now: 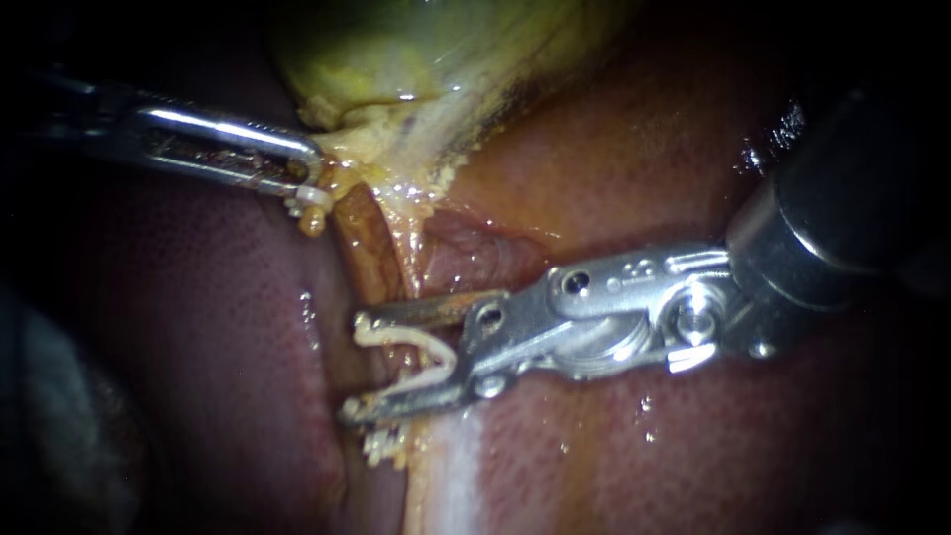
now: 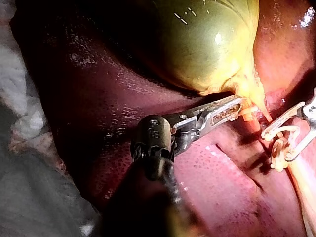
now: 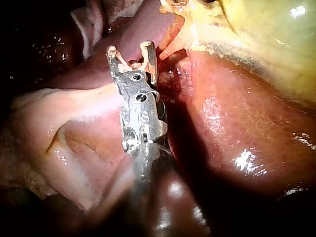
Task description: Clipping first clip right tube
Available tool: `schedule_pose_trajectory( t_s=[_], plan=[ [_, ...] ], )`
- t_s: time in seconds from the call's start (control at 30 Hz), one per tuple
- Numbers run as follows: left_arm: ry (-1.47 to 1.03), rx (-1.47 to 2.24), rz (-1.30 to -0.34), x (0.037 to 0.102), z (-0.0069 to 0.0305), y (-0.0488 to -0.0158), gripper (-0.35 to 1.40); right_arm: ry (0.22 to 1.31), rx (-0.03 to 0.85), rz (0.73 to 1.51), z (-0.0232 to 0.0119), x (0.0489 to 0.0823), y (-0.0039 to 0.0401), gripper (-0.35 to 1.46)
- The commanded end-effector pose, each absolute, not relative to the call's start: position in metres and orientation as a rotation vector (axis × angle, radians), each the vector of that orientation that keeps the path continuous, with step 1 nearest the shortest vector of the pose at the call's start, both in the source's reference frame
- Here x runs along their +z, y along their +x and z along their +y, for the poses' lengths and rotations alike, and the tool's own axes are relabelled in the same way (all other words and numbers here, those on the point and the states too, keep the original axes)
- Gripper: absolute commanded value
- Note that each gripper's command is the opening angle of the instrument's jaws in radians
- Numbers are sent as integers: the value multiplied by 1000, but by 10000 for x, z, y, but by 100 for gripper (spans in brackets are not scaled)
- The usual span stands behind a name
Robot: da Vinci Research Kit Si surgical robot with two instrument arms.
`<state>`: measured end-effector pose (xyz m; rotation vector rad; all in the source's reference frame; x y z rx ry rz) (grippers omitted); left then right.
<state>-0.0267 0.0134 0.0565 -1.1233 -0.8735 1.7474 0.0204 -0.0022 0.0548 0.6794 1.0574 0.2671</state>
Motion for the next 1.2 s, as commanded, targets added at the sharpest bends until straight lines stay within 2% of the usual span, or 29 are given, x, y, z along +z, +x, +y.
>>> schedule_pose_trajectory(
  t_s=[0.03, 0.67, 0.93, 1.2],
  plan=[
    [-1123, 1748, -873, 565, 134, -266, -35, 680, 266, 1057, -22, 548, 203, 47],
    [-1124, 1748, -874, 565, 133, -264, -35, 726, 292, 1080, -14, 527, 152, 45],
    [-1124, 1748, -874, 565, 133, -264, -35, 740, 321, 1068, -10, 541, 145, 44],
    [-1124, 1748, -874, 565, 133, -264, -35, 754, 357, 1049, -9, 569, 147, 44]
  ],
)
